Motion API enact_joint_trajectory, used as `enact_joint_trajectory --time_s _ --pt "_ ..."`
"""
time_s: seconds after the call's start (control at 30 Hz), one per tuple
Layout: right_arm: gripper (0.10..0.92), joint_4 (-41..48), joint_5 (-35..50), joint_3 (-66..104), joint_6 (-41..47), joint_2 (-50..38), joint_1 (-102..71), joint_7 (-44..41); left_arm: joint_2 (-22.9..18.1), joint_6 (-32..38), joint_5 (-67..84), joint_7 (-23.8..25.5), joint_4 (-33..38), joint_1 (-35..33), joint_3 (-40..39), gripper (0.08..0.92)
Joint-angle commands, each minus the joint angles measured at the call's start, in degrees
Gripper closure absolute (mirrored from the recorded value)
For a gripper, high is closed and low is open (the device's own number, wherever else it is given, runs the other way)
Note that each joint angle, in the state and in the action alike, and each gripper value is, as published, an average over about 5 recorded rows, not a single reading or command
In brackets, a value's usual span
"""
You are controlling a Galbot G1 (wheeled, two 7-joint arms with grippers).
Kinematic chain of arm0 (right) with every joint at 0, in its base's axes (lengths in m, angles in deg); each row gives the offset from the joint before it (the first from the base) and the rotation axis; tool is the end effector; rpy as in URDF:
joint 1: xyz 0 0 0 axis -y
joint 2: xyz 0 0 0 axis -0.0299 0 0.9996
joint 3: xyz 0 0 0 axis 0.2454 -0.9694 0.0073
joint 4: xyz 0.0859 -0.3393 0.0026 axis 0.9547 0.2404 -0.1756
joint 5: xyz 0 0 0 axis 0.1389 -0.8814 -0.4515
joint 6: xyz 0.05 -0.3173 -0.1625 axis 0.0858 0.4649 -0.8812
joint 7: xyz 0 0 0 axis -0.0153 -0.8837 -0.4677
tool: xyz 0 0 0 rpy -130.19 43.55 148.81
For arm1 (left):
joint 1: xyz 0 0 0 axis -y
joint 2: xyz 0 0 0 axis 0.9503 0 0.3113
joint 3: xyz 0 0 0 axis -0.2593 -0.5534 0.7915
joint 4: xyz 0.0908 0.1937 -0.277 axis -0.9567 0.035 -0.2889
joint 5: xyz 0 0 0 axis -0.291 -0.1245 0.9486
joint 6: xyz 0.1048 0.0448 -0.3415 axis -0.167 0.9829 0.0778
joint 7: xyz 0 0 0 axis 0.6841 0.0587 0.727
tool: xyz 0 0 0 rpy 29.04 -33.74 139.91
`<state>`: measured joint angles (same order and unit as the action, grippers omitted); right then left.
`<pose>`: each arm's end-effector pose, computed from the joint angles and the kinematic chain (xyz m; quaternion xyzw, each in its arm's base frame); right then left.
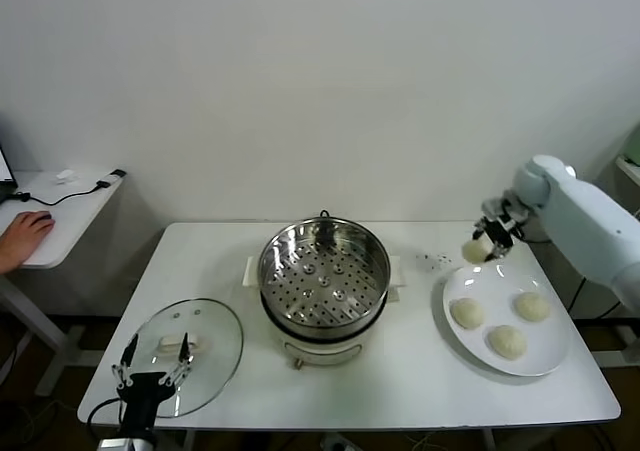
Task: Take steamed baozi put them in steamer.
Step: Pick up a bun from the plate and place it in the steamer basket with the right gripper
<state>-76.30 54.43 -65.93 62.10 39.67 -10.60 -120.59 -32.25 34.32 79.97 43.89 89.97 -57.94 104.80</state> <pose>0.6319 -0.1336 -0.0406 0.5385 -0.4076 0.6829 0.2785 0.1215 0.0737 -0.3460 0.0685 -0.9926 -0.0731 0.0685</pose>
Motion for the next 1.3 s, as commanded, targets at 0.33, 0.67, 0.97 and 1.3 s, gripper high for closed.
enact_joint_trajectory --time_s 0.33,0.67,0.97,1.3 --pt "0.434 -19.38 0.20 -13.48 -15.23 17.90 17.38 0.08 -0.07 -0.24 -0.78 2.37 1.61 -1.97 0.11 0.177" --pt "0.431 -19.64 -9.54 -13.10 -17.69 22.55 5.52 1.60 -0.02 -1.30 -1.68 2.57 2.15 -1.48 0.31 0.177" --pt "0.431 -12.47 -19.38 -10.67 -19.89 25.33 -3.05 3.11 -0.16 -1.07 -0.86 2.46 1.83 -2.45 0.74 0.177" --pt "0.432 -6.88 -23.52 -8.73 -20.50 26.62 -6.65 4.06 -0.42 -1.45 -0.50 2.13 0.95 -2.20 0.96 0.177"
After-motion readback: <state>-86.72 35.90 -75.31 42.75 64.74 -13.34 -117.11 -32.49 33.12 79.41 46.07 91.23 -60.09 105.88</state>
